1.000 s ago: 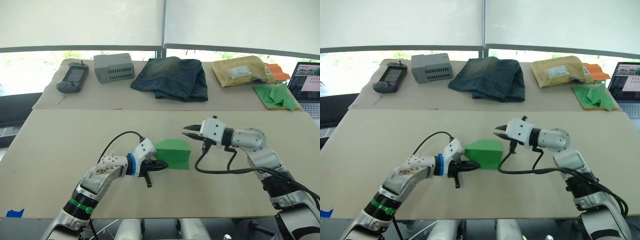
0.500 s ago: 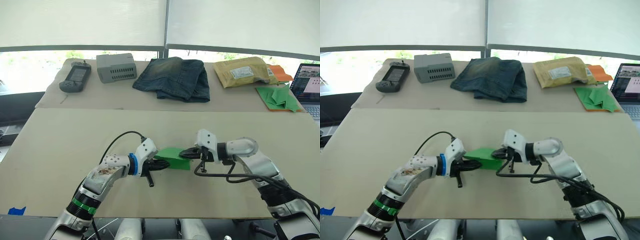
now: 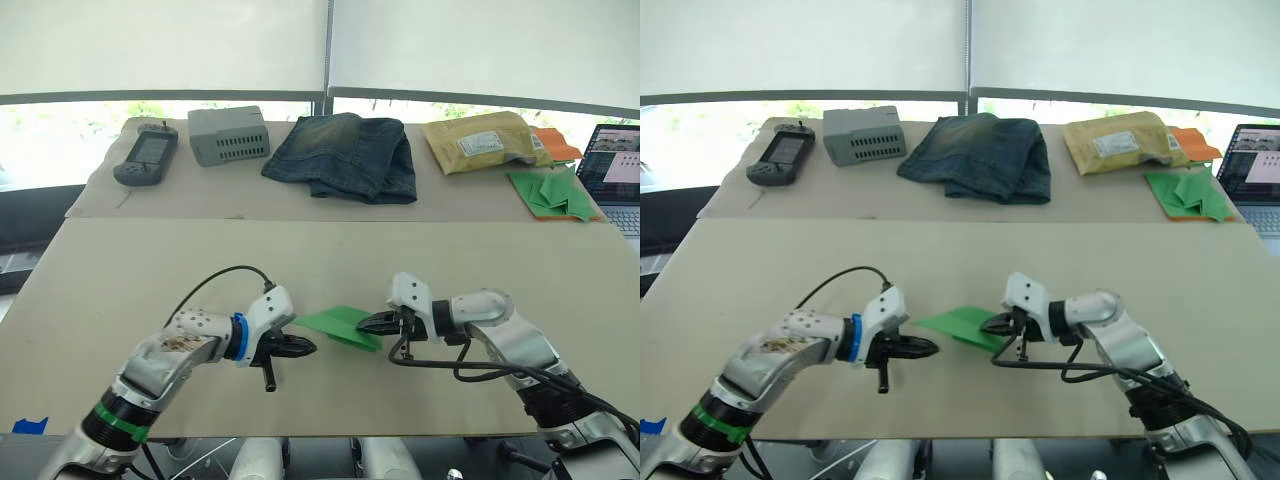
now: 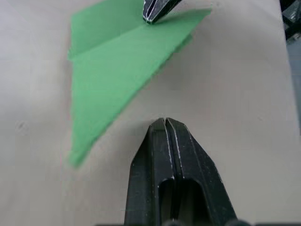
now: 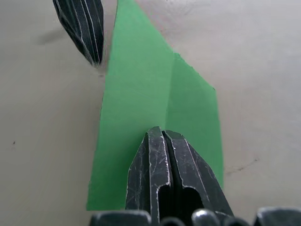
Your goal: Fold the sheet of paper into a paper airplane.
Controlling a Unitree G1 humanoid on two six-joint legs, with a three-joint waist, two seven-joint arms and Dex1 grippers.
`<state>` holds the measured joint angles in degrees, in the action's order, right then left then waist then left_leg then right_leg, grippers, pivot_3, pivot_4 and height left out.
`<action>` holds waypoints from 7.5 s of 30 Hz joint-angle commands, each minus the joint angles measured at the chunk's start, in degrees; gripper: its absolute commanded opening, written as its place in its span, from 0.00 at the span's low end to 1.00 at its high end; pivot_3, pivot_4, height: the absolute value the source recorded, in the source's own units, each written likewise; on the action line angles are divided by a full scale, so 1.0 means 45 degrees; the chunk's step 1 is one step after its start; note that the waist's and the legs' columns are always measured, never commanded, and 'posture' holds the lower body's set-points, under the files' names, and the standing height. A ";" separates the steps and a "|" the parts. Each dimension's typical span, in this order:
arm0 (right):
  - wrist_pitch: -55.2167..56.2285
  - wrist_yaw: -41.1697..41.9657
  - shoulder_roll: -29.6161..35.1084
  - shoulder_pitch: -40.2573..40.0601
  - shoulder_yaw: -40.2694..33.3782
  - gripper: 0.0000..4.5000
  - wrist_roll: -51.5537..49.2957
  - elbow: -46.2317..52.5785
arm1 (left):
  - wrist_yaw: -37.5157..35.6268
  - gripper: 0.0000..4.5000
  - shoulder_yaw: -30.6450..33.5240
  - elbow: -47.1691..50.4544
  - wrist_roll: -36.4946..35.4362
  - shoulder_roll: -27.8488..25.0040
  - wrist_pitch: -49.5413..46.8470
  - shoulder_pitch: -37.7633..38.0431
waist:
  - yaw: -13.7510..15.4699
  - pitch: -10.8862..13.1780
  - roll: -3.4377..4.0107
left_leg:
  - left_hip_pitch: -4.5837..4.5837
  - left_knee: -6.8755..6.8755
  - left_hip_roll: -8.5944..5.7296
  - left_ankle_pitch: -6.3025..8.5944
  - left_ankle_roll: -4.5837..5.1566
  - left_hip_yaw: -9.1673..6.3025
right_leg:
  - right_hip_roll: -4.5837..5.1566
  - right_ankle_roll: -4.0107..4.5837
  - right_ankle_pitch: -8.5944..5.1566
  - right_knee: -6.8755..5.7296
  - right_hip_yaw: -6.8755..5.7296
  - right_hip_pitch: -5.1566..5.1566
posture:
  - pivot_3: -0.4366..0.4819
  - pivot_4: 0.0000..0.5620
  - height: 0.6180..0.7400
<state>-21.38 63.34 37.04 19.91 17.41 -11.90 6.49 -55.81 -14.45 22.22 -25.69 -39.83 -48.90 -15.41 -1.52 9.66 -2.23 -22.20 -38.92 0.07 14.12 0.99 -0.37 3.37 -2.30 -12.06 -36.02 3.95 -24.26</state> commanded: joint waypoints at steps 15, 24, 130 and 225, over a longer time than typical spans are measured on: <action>0.1015 -0.0898 -0.0411 -0.0744 0.0581 0.00 0.1069 0.0171 | 0.1089 0.00 -0.0295 -0.0213 -0.0462 0.0676 0.0057 -0.0917 | 0.0054 0.0002 0.0005 | 0.0028 0.0003 -0.0026 0.0000 -0.0002 0.0050 | -0.0007 -0.0015 -0.0010 0.0000 0.0003 0.0022 | 0.48 0.27 0.91; 0.0817 -0.1497 -0.0450 -0.1199 0.0053 0.00 0.0816 0.1030 | 0.0529 0.00 -0.1530 -0.2638 0.1271 0.1081 0.2094 -0.1281 | 0.0138 0.0001 0.0007 | 0.0027 -0.0002 -0.0014 0.0000 -0.0002 0.0071 | -0.0011 -0.0010 -0.0011 0.0002 -0.0004 0.0024 | 0.48 0.27 0.91; 1.3340 -0.6694 0.1066 -0.4817 -0.0139 0.01 0.7455 -0.2203 | -0.0026 0.00 -0.1937 -0.4201 0.2414 0.2634 0.3592 -0.1608 | 0.0178 -0.0103 -0.0131 | 0.0212 0.0025 0.0021 0.0008 0.0006 0.0074 | -0.0006 0.0061 -0.0089 0.0054 -0.0003 0.0241 | 0.48 0.27 0.91; -0.1510 -0.5286 -0.1535 -0.4047 -0.2654 0.00 -0.2800 0.3318 | -0.0780 0.00 0.2062 -0.2722 0.0505 -0.0069 0.2664 0.0658 | -0.0020 -0.0139 0.0020 | 0.0034 0.0052 0.0072 0.0028 0.0034 -0.0018 | -0.0022 0.0002 -0.0101 0.0024 -0.0011 0.0018 | 0.48 0.27 0.91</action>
<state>-29.12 38.66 29.36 -0.08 8.47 -22.92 19.49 -58.41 -7.48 9.19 -21.50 -39.25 -36.59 -12.36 -1.61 9.04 -2.15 -22.12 -38.71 0.37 14.24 1.14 -0.45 3.28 -2.35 -12.48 -35.94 3.90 -24.25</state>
